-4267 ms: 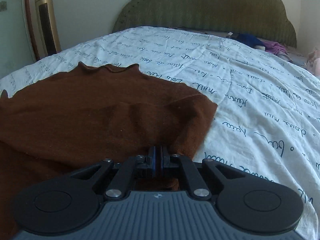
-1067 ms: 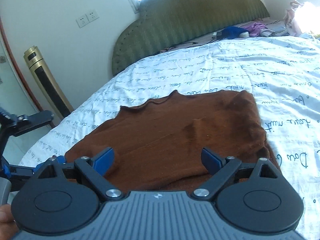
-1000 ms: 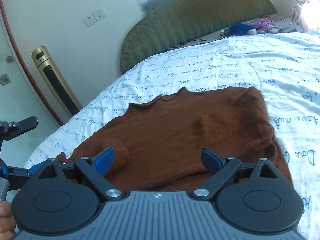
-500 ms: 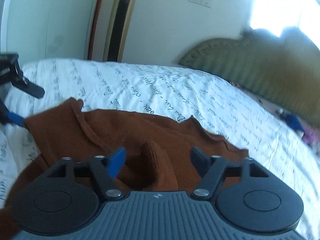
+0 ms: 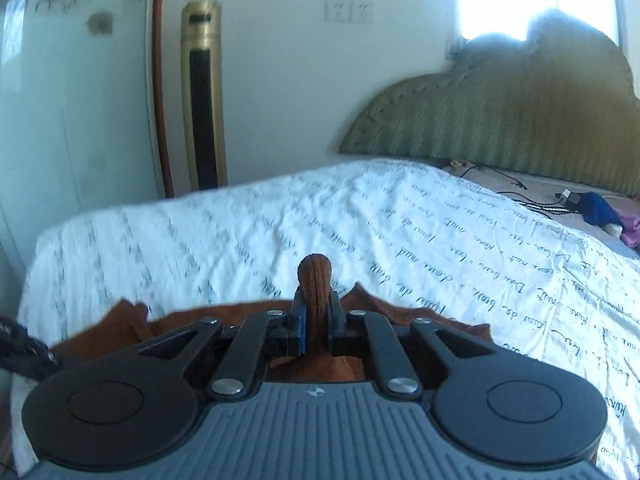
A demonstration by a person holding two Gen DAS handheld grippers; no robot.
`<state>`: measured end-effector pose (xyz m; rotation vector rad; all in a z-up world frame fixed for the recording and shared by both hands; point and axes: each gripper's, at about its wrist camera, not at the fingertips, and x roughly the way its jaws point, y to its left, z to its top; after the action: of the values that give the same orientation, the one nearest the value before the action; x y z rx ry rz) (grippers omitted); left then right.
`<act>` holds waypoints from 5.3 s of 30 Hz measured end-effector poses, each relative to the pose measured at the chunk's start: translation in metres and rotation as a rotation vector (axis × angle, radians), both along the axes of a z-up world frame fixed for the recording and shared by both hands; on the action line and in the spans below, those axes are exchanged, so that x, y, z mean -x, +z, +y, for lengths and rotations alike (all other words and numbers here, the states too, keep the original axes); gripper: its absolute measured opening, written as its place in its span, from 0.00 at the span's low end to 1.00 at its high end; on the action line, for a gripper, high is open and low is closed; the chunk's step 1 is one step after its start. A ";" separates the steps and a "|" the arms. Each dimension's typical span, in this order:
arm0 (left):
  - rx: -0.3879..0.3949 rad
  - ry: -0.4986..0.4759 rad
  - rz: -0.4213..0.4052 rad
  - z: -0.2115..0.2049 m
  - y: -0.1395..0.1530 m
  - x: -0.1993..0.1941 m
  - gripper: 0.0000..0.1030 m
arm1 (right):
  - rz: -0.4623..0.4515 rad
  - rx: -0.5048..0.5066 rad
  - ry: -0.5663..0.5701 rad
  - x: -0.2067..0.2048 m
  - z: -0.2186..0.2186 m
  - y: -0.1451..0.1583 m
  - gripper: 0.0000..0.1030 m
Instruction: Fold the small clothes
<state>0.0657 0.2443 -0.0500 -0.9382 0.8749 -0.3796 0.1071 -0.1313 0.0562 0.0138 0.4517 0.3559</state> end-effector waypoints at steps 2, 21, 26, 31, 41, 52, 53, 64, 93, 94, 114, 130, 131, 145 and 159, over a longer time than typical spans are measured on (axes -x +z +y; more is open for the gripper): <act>0.001 -0.023 0.002 -0.005 -0.001 0.005 0.30 | 0.040 -0.030 -0.041 0.015 -0.032 -0.017 0.10; -0.210 -0.111 -0.006 -0.023 0.019 -0.043 0.84 | 0.403 -0.700 -0.420 0.076 -0.176 -0.111 0.67; -0.171 -0.108 -0.011 -0.022 0.010 -0.048 0.85 | 0.430 -0.659 -0.390 0.070 -0.182 -0.120 0.66; -0.150 -0.155 -0.005 -0.026 0.011 -0.050 0.63 | 0.465 -0.613 -0.298 0.072 -0.165 -0.126 0.39; -0.100 -0.133 0.057 -0.022 0.003 -0.041 0.12 | 0.288 -0.413 -0.226 0.074 -0.134 -0.070 0.06; -0.188 -0.130 0.045 -0.040 0.028 -0.030 0.35 | 0.181 -0.271 -0.278 0.030 -0.178 -0.016 0.05; -0.211 -0.122 0.045 -0.042 0.031 -0.030 0.44 | 0.190 -0.264 -0.295 0.030 -0.186 -0.020 0.05; -0.277 -0.118 0.013 -0.063 0.053 -0.051 0.62 | 0.378 -0.336 -0.376 0.028 -0.231 -0.097 0.06; -0.479 -0.276 -0.217 -0.138 0.076 -0.029 0.53 | 0.238 -0.115 -0.174 0.036 -0.146 -0.077 0.36; -0.510 -0.288 -0.189 -0.152 0.063 -0.035 0.52 | 0.270 -0.067 -0.136 0.034 -0.133 -0.085 0.35; -0.225 -0.200 -0.031 -0.080 0.013 0.053 0.62 | 0.408 -0.315 -0.171 0.132 -0.200 -0.126 0.08; -0.280 -0.249 -0.097 -0.049 0.012 0.096 0.26 | 0.324 -0.178 -0.223 0.187 -0.220 -0.105 0.62; -0.274 -0.257 -0.117 -0.051 0.014 0.100 0.47 | 0.299 -0.219 -0.218 0.199 -0.223 -0.103 0.79; -0.052 -0.386 -0.026 -0.089 -0.011 0.122 0.08 | 0.273 -0.201 -0.144 0.297 -0.161 -0.110 0.03; 0.022 -0.482 -0.119 -0.091 -0.030 0.137 0.84 | 0.341 -0.253 -0.271 0.324 -0.242 -0.113 0.31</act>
<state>-0.0717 0.1533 -0.0802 -0.7090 0.9856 -0.8514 -0.2172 -0.3736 -0.0565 0.3829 0.7301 0.1401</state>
